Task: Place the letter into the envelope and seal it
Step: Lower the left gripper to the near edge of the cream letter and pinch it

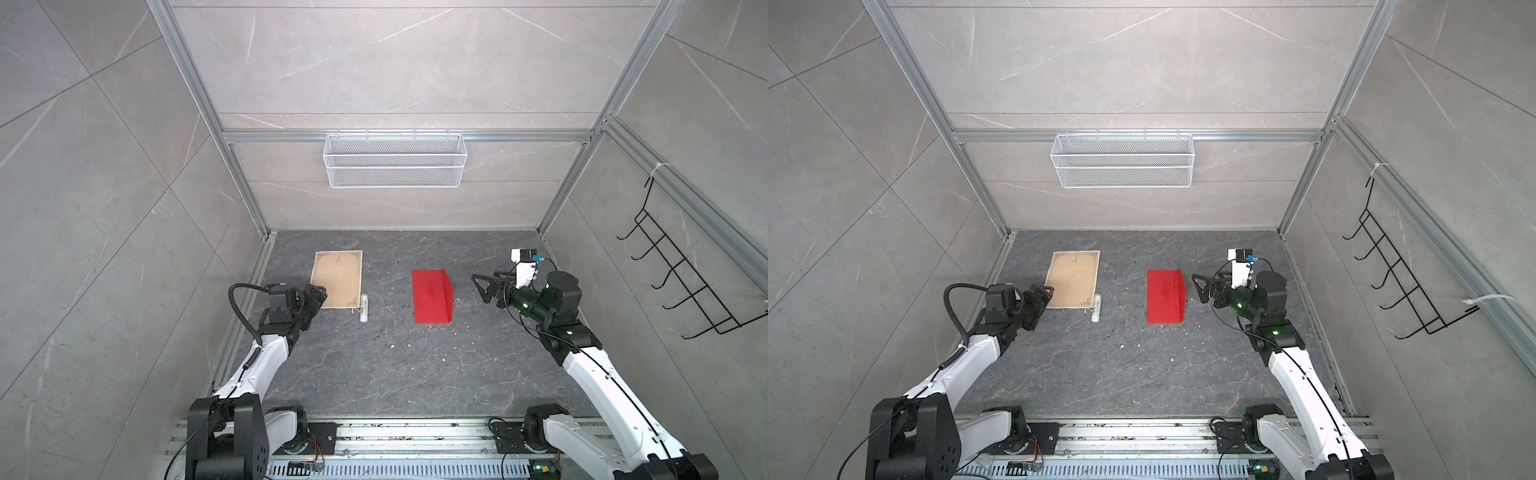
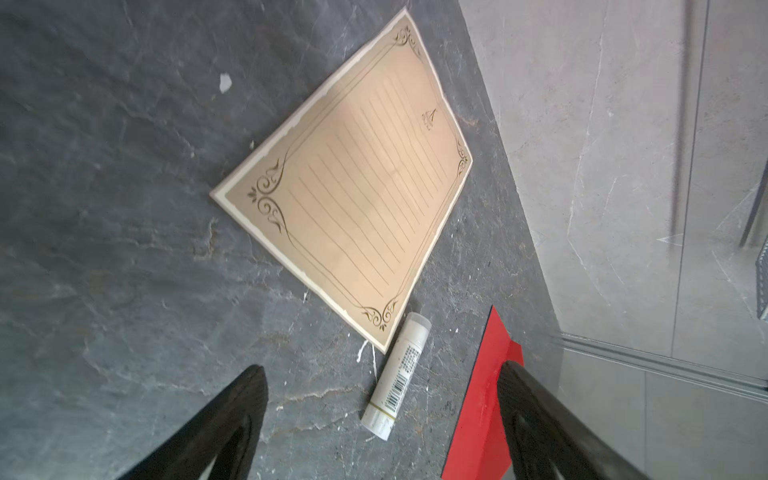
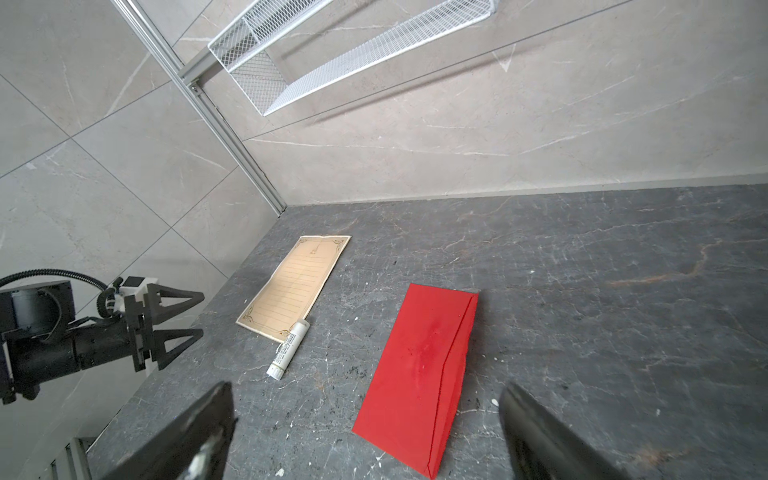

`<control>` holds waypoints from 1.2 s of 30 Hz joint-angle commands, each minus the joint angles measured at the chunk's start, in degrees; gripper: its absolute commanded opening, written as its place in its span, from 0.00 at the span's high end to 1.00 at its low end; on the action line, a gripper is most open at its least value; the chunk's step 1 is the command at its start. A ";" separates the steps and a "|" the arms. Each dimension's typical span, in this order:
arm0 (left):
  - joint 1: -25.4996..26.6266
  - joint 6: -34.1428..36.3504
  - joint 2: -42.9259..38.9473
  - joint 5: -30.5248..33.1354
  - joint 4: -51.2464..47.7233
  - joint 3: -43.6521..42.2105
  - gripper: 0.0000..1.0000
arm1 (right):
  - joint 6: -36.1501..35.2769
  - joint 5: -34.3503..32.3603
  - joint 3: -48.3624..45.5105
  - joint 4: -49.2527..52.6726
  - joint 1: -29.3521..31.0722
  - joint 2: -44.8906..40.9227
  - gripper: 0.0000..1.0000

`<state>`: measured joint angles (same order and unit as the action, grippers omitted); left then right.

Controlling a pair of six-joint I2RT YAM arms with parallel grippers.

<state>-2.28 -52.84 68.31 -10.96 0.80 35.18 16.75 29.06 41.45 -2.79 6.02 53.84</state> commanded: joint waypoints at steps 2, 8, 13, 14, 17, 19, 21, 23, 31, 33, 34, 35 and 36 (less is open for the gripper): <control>-3.04 7.35 2.23 0.25 -1.04 2.03 0.12 | -1.57 2.00 -1.46 -1.31 -0.02 -1.71 0.01; -7.54 8.38 7.65 -5.17 4.74 1.34 0.14 | -2.38 3.12 -2.33 -2.31 -0.05 -2.65 0.01; -9.85 9.08 13.81 -8.22 8.80 2.19 0.16 | -2.59 4.49 -2.77 -3.45 -0.07 -2.86 0.01; -10.47 8.82 14.82 -9.15 9.90 2.18 0.17 | -2.73 4.60 -2.86 -3.54 -0.06 -2.94 0.01; -11.91 8.00 18.34 -11.90 13.19 2.41 0.19 | -3.28 4.78 -3.30 -3.73 -0.05 -3.17 0.01; -12.31 7.93 20.47 -13.25 13.96 3.08 0.20 | -3.55 4.93 -3.48 -3.75 -0.07 -3.13 0.01; -12.44 7.45 22.00 -14.26 15.00 3.50 0.20 | -3.83 5.13 -3.53 -3.81 -0.13 -3.04 0.01; -12.55 6.77 23.30 -14.94 16.29 3.57 0.21 | -3.99 5.11 -3.52 -3.79 -0.11 -2.96 0.01; -12.50 5.64 27.60 -16.71 18.52 4.33 0.27 | -4.44 5.42 -3.56 -3.77 -0.06 -2.17 0.01; -12.53 5.15 28.42 -17.25 19.36 4.47 0.29 | -4.45 5.56 -3.56 -3.72 -0.07 -2.08 0.01; -12.52 4.82 28.86 -17.54 19.87 4.55 0.30 | -4.53 5.57 -3.57 -3.78 -0.05 -1.99 0.01; -12.53 4.62 29.24 -17.84 20.13 4.64 0.31 | -4.58 5.57 -3.52 -3.70 -0.07 -1.99 0.01; -12.49 4.35 29.65 -18.00 20.60 4.64 0.32 | -4.62 5.55 -3.56 -3.64 -0.05 -1.90 0.01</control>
<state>-14.57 -47.64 96.73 -27.14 19.35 38.68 13.28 33.71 38.33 -5.02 6.02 51.72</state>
